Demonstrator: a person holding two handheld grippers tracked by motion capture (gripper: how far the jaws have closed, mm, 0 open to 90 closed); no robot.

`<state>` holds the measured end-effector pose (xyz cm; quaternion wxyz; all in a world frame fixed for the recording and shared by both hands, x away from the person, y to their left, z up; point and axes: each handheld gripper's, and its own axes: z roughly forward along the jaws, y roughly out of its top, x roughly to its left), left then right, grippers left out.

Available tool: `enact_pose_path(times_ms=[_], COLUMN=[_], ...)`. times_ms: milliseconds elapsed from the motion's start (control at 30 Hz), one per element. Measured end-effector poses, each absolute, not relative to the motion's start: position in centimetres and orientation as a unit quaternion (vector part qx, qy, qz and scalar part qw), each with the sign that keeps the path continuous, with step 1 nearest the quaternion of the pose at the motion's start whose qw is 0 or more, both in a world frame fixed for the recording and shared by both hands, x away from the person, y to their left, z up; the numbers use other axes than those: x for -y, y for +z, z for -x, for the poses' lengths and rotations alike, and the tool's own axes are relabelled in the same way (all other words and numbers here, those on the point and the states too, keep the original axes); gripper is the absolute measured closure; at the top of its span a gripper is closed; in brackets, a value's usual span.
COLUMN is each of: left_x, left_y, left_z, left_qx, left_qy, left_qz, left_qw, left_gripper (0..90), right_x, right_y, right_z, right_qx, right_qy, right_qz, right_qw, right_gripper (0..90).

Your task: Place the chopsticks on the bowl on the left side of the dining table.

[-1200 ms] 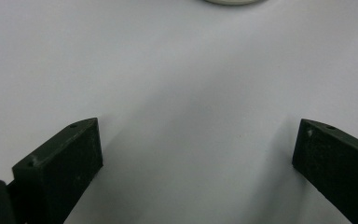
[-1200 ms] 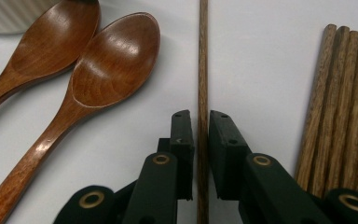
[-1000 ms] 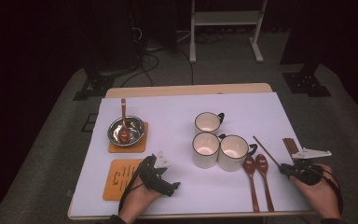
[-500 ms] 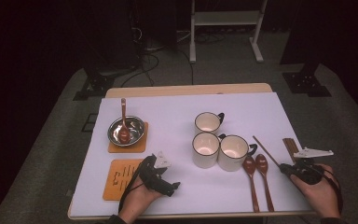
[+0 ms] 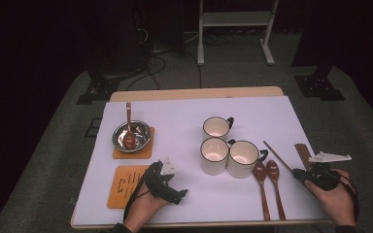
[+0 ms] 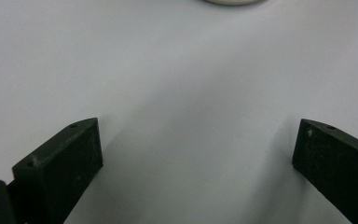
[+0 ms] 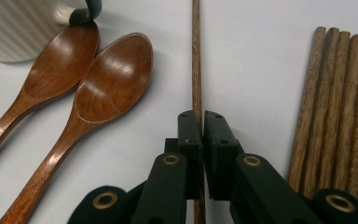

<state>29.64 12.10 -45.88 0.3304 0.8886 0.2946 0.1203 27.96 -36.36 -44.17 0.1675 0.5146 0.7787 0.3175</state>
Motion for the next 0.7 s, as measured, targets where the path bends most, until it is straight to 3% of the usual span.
enact_pose_path(times_ms=[700], left_x=[-12.1], left_y=[-45.9], left_z=[-29.6], left_qx=[-0.294], left_qy=[0.121], left_qz=[-0.889], left_qw=[0.330], left_gripper=[0.5], right_x=[37.1], right_y=[-42.8], right_z=[-28.5], right_qx=[-0.771], right_qy=[0.337], right_qz=[-0.514], right_qw=[0.170], right_gripper=[85.5])
